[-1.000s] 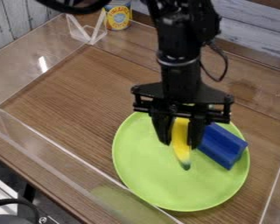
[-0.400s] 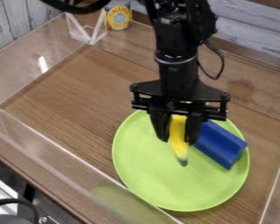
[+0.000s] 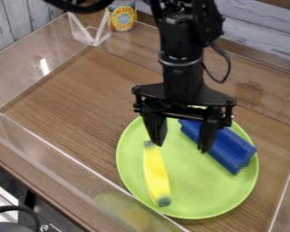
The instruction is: Put the banana in the green plate
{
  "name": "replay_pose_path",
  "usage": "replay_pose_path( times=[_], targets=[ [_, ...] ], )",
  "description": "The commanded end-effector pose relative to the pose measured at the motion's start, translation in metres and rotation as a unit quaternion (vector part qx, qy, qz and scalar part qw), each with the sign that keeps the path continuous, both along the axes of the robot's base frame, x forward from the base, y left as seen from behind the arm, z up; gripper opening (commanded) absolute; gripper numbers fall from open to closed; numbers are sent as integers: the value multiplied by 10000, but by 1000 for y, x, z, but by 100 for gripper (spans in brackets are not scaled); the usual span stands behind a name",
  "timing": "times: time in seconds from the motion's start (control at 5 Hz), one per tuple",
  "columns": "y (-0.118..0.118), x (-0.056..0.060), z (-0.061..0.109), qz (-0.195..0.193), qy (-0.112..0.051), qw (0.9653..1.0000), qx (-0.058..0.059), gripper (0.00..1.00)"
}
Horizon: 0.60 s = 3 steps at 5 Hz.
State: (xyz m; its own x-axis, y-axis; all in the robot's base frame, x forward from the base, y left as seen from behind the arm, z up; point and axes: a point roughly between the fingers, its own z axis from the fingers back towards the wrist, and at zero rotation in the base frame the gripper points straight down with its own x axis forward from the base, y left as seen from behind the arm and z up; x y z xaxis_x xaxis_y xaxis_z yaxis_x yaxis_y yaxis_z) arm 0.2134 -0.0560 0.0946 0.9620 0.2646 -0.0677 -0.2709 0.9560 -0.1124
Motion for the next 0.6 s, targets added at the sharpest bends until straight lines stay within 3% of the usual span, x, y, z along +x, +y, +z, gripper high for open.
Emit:
replay_pose_path(
  times=[0.0,0.4],
  targets=[
    [2,10,8,9,-222,9998,-2,100],
    [2,10,-1,-16,-127,9999,52,100]
  ],
)
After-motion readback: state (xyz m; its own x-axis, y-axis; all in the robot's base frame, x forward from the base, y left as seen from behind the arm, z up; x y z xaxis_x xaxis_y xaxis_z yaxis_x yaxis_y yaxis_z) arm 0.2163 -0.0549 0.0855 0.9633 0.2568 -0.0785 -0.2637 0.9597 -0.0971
